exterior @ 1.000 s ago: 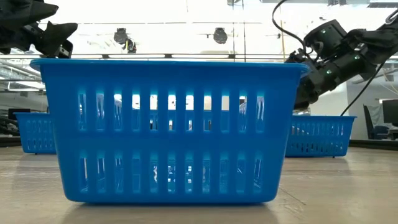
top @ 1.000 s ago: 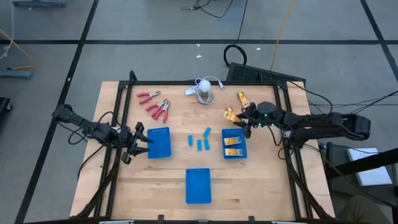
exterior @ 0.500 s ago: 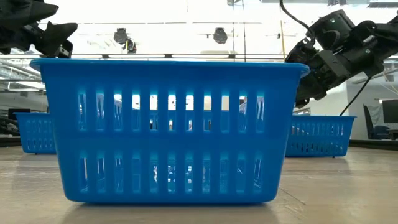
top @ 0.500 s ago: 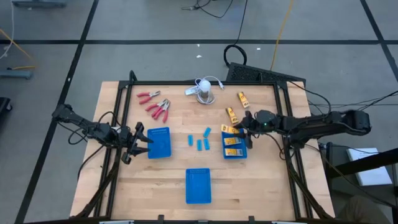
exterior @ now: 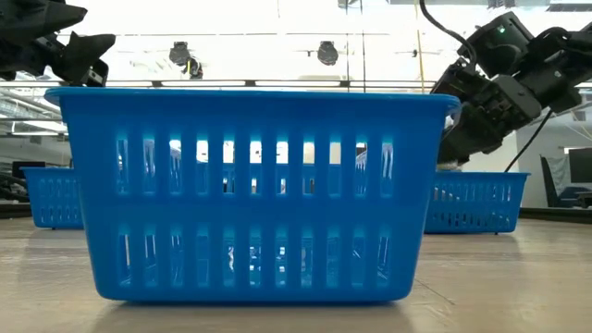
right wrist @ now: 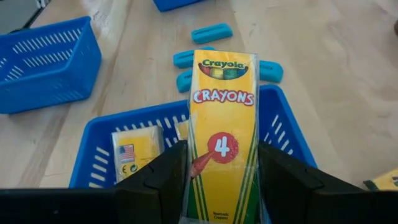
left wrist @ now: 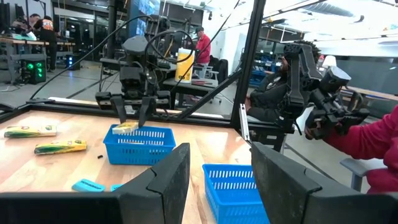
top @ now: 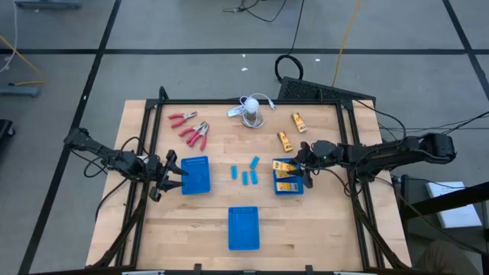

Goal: Pick & Place School Supplies
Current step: Put the yellow crayon box into the top right blue bin

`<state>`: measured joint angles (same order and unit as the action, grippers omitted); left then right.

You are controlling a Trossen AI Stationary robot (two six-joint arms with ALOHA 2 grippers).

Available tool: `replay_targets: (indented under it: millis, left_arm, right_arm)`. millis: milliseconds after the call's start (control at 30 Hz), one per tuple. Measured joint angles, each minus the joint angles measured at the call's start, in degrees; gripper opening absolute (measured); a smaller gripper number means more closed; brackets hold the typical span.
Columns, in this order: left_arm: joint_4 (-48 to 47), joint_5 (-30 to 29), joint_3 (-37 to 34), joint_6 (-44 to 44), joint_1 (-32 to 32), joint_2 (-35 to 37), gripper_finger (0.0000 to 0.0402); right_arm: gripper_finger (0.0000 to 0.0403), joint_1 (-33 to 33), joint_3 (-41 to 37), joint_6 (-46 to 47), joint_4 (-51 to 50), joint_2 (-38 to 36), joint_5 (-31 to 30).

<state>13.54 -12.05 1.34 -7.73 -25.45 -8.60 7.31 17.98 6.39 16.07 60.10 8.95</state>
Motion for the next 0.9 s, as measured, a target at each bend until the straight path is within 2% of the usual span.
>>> replay_targets:
  millis: [900]
  left_arm:
    - [0.0,0.0,0.0,0.0,0.0,0.0,0.0173]
  right_arm:
    - [0.0167,0.0,0.0,-0.2,-2.9,0.0,0.1]
